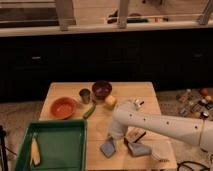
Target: Wipe table surface with sponge
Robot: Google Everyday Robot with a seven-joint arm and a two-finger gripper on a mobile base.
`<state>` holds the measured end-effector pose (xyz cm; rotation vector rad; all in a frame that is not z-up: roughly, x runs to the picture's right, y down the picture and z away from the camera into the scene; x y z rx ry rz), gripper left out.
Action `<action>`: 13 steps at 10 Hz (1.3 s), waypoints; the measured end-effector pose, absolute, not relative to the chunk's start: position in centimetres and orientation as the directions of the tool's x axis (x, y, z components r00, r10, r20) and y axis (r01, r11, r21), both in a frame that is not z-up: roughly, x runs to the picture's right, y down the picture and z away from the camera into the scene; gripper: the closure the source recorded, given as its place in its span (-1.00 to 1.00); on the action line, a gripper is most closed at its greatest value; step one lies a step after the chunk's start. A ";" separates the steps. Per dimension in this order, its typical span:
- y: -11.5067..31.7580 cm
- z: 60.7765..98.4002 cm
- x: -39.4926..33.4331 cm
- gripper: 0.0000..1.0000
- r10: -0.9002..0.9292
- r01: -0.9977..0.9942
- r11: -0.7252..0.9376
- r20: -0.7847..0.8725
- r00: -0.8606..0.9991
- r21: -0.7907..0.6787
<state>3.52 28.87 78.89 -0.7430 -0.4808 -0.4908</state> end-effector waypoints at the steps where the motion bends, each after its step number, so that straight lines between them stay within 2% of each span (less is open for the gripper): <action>1: 28.6 79.3 3.2 1.00 -0.243 0.576 0.641 0.577 0.780 -0.508; 7: 28.4 79.5 2.2 1.00 -0.260 0.598 0.644 0.599 0.757 -0.476; 11: 29.1 75.4 -2.3 1.00 -0.324 0.695 0.625 0.692 0.646 -0.356; 13: 29.4 74.6 -2.9 1.00 -0.324 0.700 0.625 0.701 0.636 -0.346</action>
